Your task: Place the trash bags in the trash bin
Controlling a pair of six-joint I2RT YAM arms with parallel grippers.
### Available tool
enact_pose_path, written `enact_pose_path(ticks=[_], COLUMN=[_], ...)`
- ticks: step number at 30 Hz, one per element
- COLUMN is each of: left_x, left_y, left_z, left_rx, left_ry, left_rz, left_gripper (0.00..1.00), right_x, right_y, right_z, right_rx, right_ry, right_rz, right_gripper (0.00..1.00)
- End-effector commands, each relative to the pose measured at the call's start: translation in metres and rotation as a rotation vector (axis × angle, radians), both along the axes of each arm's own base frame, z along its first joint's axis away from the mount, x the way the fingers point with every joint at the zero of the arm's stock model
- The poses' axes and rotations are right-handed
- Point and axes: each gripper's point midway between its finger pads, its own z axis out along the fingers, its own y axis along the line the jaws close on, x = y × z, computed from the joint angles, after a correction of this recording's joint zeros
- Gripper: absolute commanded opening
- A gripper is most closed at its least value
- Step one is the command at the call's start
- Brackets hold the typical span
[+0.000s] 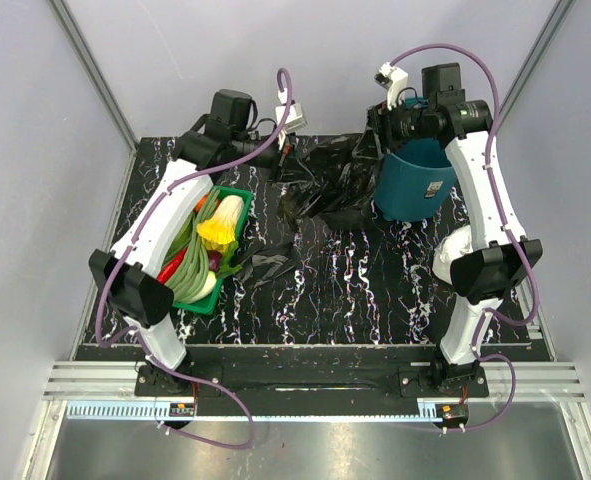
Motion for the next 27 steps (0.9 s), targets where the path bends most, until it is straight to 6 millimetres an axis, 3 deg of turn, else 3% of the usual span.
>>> enact_pose_path(ticks=[1,5,13,18,21,27], left_x=[0.009,0.018,0.025,0.034,0.03,0.013], left_y=[0.017,0.023,0.024,0.025,0.024,0.02], left_z=[0.051,0.056,0.053,0.049,0.053,0.068], left_rx=[0.011,0.033,0.044,0.059,0.043,-0.009], left_ry=[-0.192,-0.222,-0.213,-0.223,-0.227,-0.233], left_rz=[0.124,0.178,0.208,0.241,0.224,0.159], left_gripper=[0.0,0.0,0.0,0.0,0.0,0.0], right_x=[0.001,-0.005,-0.025,-0.05,-0.054,-0.033], right_y=[-0.004,-0.007,-0.001,0.004,0.004,0.017], right_z=[0.007,0.02,0.02,0.031,0.017,-0.028], right_rx=[-0.034,-0.042,0.001,0.038,0.05,0.134], right_ry=[-0.079,-0.125,-0.082,-0.075,-0.023,0.102], right_rz=[-0.044,-0.051,-0.005,0.067,0.042,-0.01], right_gripper=[0.74,0.87,0.88,0.88,0.88,0.87])
